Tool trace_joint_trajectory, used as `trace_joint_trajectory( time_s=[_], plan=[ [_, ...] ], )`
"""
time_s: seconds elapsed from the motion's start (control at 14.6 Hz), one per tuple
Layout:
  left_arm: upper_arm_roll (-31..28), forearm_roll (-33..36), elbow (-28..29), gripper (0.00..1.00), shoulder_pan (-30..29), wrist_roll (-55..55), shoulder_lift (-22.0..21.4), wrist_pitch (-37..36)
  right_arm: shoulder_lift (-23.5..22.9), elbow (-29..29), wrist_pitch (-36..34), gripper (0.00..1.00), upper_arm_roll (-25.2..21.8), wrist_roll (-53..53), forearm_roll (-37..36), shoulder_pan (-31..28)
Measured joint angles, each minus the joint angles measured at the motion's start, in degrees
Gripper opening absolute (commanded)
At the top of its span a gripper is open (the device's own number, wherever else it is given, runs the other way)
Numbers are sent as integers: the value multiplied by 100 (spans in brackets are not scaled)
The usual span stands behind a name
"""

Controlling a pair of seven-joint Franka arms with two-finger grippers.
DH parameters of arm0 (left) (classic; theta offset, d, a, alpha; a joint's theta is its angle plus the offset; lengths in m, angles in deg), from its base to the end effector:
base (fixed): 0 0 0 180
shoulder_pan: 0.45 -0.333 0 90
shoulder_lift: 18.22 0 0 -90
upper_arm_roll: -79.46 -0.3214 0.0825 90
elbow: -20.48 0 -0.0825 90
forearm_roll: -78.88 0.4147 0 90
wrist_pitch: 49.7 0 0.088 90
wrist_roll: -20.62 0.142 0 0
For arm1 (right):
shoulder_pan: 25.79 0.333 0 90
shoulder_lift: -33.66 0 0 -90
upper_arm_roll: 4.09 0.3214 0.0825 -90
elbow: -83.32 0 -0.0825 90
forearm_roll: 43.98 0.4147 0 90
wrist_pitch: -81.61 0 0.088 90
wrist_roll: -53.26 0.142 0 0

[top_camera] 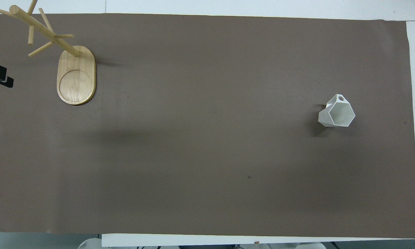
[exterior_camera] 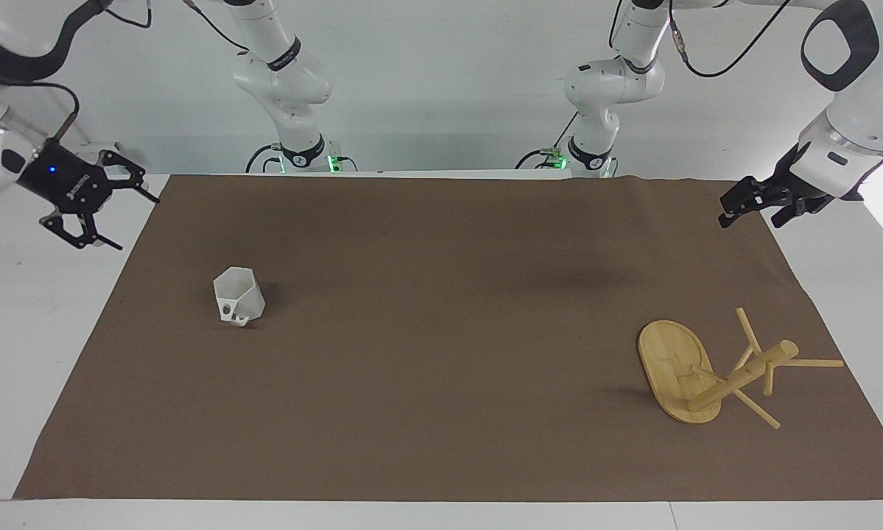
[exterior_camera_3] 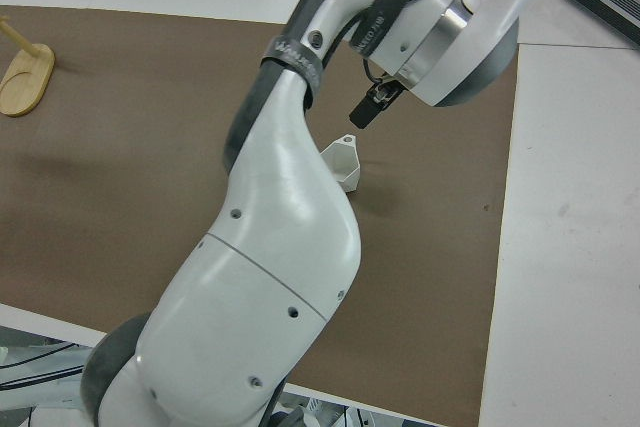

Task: Hang cup on rack
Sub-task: 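Move the open right gripper toward the white mug's handle side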

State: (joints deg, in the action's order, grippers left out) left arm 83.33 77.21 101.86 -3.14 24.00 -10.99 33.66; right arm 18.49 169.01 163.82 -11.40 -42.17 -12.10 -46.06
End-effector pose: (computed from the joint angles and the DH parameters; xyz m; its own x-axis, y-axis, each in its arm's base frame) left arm 0.6093 -0.0145 0.5848 0.9926 -0.0830 -0.0888 -0.0794 -0.9959 0.0429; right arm 0.5977 -0.2125 0.4829 0.4001 0.7570 0.5165 0.9160 -0.3120 -0.2522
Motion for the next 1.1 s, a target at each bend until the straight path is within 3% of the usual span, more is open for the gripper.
trace_joint_trajectory(
  time_s=[0.27, 0.62, 0.82, 1.1],
  plan=[
    [0, 0, 0, 100, 0, 0, 0, 0, -1672, -826, -762, 100, 108, -1630, 1258, -659],
    [0, 0, 0, 100, 0, 0, 0, 0, -3164, -1276, -1372, 100, 878, -2974, 1557, -1585],
    [0, 0, 0, 100, 0, 0, 0, 0, -3341, -1061, -1457, 100, 903, -3620, 1643, -1700],
    [0, 0, 0, 100, 0, 0, 0, 0, -3094, -103, -1037, 100, 927, -4437, 1909, -1699]
  ],
)
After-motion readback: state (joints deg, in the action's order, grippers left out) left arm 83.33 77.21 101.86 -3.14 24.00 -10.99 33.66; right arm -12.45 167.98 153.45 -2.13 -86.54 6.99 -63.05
